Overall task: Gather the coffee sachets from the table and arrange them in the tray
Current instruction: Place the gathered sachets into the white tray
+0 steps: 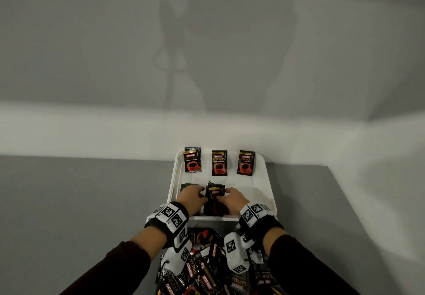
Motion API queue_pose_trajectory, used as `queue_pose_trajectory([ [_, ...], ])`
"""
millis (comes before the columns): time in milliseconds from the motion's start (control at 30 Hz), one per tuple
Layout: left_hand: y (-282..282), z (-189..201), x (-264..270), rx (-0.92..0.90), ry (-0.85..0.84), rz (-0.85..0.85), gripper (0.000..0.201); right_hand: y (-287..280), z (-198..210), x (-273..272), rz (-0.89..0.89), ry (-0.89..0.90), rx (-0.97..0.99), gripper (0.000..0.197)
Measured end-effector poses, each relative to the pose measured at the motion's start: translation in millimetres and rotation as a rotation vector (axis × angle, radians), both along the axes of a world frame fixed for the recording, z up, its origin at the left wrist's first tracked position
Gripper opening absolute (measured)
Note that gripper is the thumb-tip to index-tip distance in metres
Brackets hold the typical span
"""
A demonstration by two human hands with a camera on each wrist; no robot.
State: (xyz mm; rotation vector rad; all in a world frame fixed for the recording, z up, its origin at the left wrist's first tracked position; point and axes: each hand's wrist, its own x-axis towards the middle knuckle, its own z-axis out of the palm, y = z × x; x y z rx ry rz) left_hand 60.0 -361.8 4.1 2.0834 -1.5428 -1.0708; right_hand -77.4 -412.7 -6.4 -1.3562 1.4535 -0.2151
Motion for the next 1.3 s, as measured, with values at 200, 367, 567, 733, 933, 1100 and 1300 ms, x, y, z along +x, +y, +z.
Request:
queue_pose_trajectory([
  [200, 2, 4, -6, -0.084, 0.035, 0.033, 0.023, 1, 3, -6, 0.023, -0.054, 0.019, 0.032],
  [367, 4, 11, -8, -0.123, 0.04, 0.073, 0.031, 3, 5, -7, 0.055, -0.033, -0.011, 0.03],
  [567, 8, 13, -2, -0.195, -0.017, 0.111, 0.027, 2, 4, -6, 0.028, 0.023, -0.015, 0.026],
  [733, 11, 16, 2, -0.315, -0.003, 0.212, 0.029, 1, 4, -5, 0.008, 0.037, 0.007, 0.034],
  [933, 15, 11, -7, -0.248, 0.201, 0.295, 0.05, 0, 8, -9, 0.096, 0.121, -0.03, 0.019],
  [1100, 22, 2, -17, -0.15, -0.079, 0.162, 0.046, 1, 13, -10, 0.146, 0.174, -0.03, 0.028],
  [1300, 17, 10, -15, -0.072, -0.249, 0.103, 0.023, 2, 16, -10, 0.19, 0.214, -0.006, 0.026],
])
